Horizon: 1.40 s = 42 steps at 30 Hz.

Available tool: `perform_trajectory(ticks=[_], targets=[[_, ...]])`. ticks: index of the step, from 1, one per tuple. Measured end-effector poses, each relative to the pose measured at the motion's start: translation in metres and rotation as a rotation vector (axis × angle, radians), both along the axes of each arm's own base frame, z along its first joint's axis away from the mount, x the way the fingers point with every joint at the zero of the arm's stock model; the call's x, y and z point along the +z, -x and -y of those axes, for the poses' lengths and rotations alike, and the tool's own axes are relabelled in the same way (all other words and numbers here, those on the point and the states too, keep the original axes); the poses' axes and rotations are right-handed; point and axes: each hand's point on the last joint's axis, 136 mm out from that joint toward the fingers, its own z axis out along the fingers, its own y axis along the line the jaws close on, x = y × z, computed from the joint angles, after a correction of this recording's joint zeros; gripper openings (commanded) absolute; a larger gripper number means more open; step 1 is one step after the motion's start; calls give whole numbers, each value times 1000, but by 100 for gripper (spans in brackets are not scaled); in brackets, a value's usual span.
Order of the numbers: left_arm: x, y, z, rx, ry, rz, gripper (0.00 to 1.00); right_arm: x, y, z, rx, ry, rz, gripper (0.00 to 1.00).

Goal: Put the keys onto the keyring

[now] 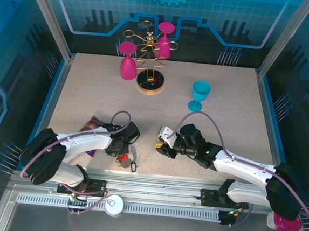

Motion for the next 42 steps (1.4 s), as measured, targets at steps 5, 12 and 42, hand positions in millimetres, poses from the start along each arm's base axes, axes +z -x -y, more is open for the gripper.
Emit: perform_trajectory(ticks=[5, 12, 42], targets=[[0, 0, 0, 1, -1, -1, 20, 0, 0, 0, -2, -1, -3, 30], [0, 0, -1, 10, -5, 5, 6, 0, 0, 0, -2, -1, -3, 30], [5, 41, -9, 320, 252, 21, 33, 1, 4, 2, -2, -7, -3, 30]])
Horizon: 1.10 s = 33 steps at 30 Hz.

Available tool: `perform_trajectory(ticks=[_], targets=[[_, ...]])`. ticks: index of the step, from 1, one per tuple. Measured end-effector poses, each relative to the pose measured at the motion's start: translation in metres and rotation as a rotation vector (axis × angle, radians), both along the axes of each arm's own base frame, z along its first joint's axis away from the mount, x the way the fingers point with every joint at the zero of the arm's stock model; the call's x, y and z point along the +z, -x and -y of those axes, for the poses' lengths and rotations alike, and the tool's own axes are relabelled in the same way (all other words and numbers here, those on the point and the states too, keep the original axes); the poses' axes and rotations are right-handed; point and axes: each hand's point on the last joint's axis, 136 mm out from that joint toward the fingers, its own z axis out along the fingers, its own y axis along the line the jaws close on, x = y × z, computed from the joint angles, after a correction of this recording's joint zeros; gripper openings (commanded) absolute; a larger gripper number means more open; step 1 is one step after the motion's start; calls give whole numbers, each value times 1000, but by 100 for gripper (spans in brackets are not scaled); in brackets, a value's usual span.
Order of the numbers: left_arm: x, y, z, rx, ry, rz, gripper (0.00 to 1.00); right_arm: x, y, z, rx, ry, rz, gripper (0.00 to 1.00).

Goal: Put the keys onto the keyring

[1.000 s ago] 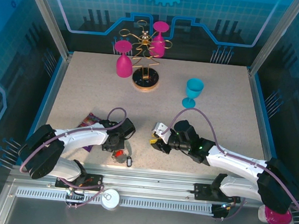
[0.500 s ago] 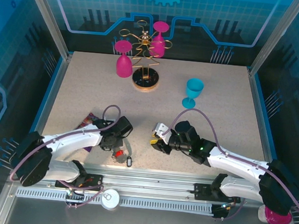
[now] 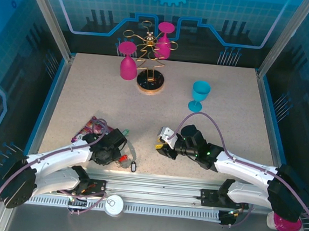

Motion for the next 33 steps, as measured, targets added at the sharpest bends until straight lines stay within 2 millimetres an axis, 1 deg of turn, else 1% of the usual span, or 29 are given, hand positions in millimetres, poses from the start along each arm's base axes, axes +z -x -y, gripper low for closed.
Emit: perform_trajectory(ticks=[3, 5, 11, 15, 21, 24, 26, 28, 30, 33], targets=[[-5, -4, 3, 13, 18, 6, 32, 0, 0, 0, 0, 0, -1, 30], [-9, -8, 4, 29, 31, 8, 30, 0, 0, 0, 0, 0, -1, 30], [-9, -19, 7, 39, 65, 44, 22, 0, 0, 0, 0, 0, -1, 30], [-11, -22, 8, 45, 82, 55, 16, 0, 0, 0, 0, 0, -1, 30], [-9, -26, 13, 37, 103, 74, 1, 0, 2, -1, 6, 1, -2, 30], [-6, -25, 10, 13, 91, 83, 0, -1, 2, -1, 4, 2, -5, 30], [2, -27, 9, -27, 78, 102, 0, 1, 2, 0, -2, -2, -7, 29], [19, -36, 14, -86, 77, 150, 0, 6, 0, 1, -17, -16, -4, 28], [43, -51, 25, -173, 87, 224, 0, 12, -3, 4, -39, -34, 0, 28], [91, -75, 50, -347, 110, 369, 0, 22, -11, 12, -90, -60, 4, 27]])
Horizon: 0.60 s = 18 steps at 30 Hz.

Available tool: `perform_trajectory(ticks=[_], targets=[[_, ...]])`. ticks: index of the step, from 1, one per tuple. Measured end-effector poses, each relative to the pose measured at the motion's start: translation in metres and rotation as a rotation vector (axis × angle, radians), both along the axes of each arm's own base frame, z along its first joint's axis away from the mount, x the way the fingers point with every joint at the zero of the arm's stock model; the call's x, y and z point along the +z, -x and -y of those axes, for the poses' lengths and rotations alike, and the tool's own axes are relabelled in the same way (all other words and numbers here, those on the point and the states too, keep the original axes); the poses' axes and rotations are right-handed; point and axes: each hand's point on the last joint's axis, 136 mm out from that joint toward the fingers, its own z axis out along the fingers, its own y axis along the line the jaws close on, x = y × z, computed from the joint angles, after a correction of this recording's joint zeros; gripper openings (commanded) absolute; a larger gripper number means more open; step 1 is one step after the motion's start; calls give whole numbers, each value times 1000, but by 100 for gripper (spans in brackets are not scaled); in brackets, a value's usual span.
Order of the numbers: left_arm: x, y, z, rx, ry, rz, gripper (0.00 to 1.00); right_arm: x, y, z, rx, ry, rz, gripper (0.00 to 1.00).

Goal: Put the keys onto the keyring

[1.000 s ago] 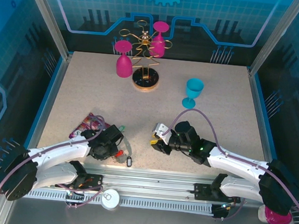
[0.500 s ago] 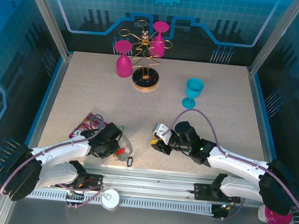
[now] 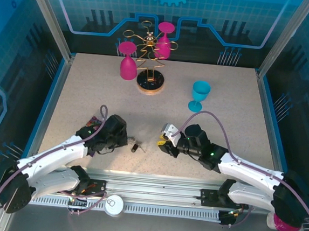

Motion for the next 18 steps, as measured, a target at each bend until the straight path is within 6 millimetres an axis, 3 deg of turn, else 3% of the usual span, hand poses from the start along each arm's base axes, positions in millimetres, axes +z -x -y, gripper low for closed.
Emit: perform_trajectory(ticks=[3, 6, 12, 18], targets=[[40, -15, 24, -185, -2, 120, 0, 4, -10, 12, -69, -10, -17, 26], [59, -23, 44, -369, -43, 178, 0, 4, -20, 26, -145, -12, -44, 25], [53, -15, 69, -764, -141, 248, 0, 2, -32, 50, -258, -6, -96, 24], [56, -5, 84, -1071, -195, 405, 0, 4, -35, 57, -279, -3, -108, 25]])
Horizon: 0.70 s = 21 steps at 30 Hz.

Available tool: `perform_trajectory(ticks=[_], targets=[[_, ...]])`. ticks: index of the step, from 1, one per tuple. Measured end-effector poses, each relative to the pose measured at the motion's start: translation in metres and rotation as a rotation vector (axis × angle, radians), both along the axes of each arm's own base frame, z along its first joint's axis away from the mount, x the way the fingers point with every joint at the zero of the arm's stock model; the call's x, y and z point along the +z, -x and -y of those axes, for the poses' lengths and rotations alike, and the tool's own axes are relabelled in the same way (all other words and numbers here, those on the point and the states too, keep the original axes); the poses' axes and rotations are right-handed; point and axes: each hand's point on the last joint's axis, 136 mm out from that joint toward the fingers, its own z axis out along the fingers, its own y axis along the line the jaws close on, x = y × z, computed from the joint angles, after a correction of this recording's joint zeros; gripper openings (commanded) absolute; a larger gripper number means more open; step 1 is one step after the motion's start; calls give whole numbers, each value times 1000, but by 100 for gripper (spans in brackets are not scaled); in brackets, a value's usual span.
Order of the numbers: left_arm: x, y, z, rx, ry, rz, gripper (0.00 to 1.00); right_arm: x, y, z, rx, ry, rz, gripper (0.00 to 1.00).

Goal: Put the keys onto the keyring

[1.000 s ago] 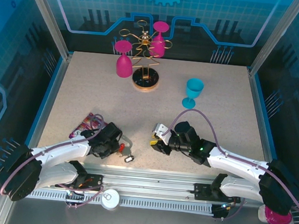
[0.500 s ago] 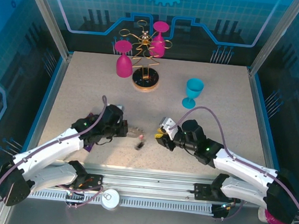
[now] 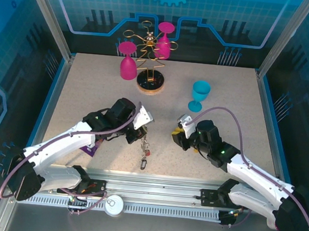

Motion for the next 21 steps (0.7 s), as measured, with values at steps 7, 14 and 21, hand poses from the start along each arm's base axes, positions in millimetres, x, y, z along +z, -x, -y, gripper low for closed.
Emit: perform_trajectory(ticks=[7, 14, 21], targets=[[-19, 19, 13, -267, 28, 93, 0, 9, 15, -18, 153, -61, 43, 26], [-25, 40, 18, -418, 133, 202, 0, 2, 44, -33, 377, -72, 143, 26], [-6, 45, 26, -511, 200, 330, 0, 3, 68, -56, 561, -45, 270, 24]])
